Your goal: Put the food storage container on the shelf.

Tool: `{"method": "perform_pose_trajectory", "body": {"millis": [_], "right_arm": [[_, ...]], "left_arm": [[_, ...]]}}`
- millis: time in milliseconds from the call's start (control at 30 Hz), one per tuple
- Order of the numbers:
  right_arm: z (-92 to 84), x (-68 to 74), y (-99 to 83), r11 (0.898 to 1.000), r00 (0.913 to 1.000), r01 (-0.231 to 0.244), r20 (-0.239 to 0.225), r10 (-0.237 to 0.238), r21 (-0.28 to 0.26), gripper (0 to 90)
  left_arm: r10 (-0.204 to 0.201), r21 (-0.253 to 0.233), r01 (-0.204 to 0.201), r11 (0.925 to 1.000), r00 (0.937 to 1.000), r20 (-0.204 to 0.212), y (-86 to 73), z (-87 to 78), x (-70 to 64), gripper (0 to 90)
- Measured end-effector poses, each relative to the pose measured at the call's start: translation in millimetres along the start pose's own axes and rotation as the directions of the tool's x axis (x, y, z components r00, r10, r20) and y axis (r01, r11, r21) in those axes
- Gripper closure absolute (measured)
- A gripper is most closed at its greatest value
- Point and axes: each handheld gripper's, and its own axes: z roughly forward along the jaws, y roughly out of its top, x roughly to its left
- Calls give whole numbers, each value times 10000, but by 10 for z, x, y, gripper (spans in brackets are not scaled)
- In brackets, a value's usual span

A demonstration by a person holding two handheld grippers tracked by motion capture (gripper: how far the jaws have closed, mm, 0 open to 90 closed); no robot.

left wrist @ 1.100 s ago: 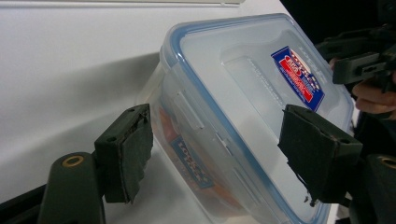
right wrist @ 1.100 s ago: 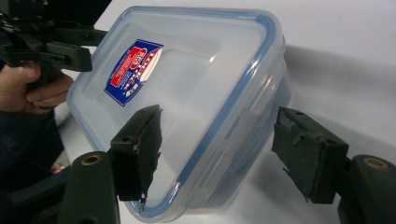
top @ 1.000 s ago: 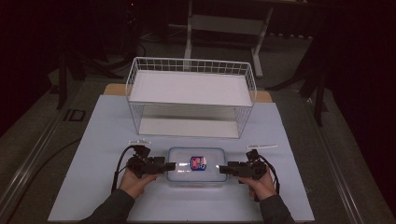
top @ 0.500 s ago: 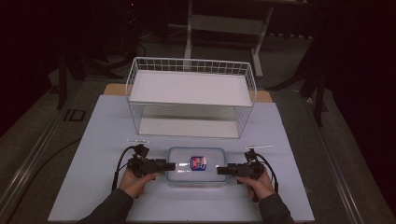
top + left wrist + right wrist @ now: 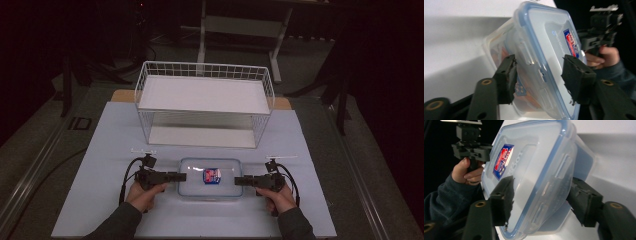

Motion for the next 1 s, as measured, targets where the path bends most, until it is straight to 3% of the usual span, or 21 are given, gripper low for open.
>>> {"method": "perform_pose_trajectory", "body": {"millis": [267,433,567,733,900,1000], "right_arm": [[-17,65,-39,9996,9994,280,228,-279,-39,427],[-24,127,-65,9994,9988,310,375,-305,-127,445],[-39,177,-79,9988,9977,456,513,-446,-185,459],[-65,249,-83,9949,9943,879,649,-846,-496,491],[-66,279,-88,9929,9926,1019,725,-974,-616,490],[-87,319,-78,9881,9900,1268,728,-1206,-875,490]], "left_arm": [[247,-259,-253,9993,9994,-231,-71,-34,-95,509],[910,-85,-920,9957,9924,-825,-93,-57,-226,498],[982,-255,-1010,9946,9909,-922,-118,-85,-269,518],[1581,-535,-1660,9847,9791,-1278,-120,-134,-369,545],[1726,-670,-1828,9809,9757,-1348,-122,-153,-400,546],[1952,-875,-2082,9742,9712,-1368,-111,-184,-444,545]]}}
